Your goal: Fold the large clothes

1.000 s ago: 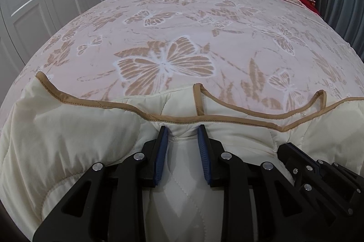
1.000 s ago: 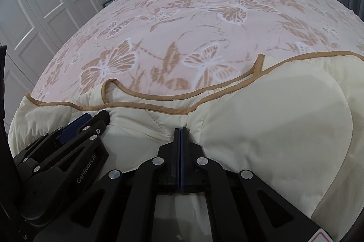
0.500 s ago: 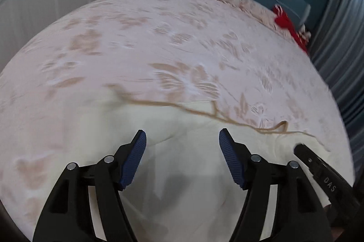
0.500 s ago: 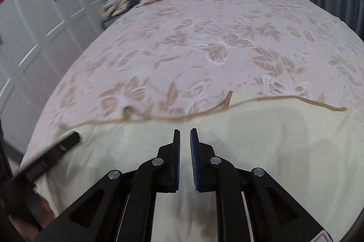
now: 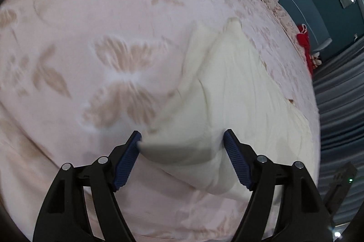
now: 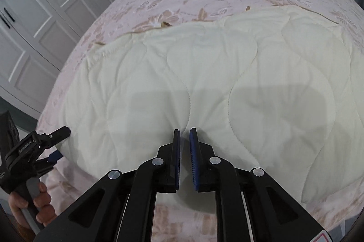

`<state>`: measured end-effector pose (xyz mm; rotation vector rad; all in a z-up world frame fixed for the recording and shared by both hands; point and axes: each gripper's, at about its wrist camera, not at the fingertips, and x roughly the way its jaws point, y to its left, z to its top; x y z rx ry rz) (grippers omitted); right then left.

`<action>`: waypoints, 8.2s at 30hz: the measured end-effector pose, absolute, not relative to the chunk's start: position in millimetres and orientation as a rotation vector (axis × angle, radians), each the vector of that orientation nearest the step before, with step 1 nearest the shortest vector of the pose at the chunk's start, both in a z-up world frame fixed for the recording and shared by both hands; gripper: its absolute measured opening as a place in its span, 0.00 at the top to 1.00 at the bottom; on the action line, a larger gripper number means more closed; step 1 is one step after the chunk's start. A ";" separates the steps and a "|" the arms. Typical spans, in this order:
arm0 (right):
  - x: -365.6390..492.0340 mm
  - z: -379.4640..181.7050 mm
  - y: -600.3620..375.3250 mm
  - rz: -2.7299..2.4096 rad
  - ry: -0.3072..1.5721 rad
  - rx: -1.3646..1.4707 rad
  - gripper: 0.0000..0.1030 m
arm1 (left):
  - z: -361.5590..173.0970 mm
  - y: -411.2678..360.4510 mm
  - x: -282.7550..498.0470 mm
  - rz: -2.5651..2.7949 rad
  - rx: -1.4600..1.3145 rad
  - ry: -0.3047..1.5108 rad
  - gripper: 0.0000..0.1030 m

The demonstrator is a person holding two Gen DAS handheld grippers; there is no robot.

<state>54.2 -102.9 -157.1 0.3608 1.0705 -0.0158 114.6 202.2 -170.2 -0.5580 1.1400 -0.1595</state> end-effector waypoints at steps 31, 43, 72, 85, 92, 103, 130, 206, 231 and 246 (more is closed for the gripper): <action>23.9 -181.9 -102.1 0.048 1.159 0.416 1.00 | -55.0 118.4 90.3 -0.360 -0.416 0.964 0.71; -0.3 -171.6 -138.0 0.111 1.113 0.643 1.00 | -13.9 4.1 45.0 -0.575 -0.194 0.895 0.72; -107.4 -36.5 -309.2 -0.270 0.996 0.386 0.72 | -46.5 -129.7 2.4 -0.735 -0.004 1.036 0.24; -17.8 -29.6 -264.6 -0.105 0.980 0.391 0.53 | -127.0 -67.0 14.1 -0.491 0.157 1.156 0.21; 6.6 -64.5 -253.1 -0.112 1.072 0.349 0.72 | -142.8 -64.3 28.5 -0.466 0.145 1.170 0.37; -45.8 -39.9 -302.6 -0.188 0.995 0.395 1.00 | -111.6 -69.2 27.4 -0.514 0.066 1.171 0.67; -77.6 -143.3 -326.6 -0.388 1.225 0.366 1.00 | -68.2 -87.9 34.0 -0.450 0.090 1.131 0.68; -44.0 -113.0 -318.4 -0.408 1.207 0.333 0.36 | -100.6 -112.6 101.1 -0.338 0.103 1.203 0.09; 27.0 -81.6 -240.1 -0.242 1.136 0.281 0.73 | -40.0 -62.9 141.9 -0.540 0.034 1.090 0.61; 71.1 -114.5 -162.4 -0.164 1.162 0.137 0.74 | -88.1 27.4 161.4 -0.410 0.038 1.107 0.61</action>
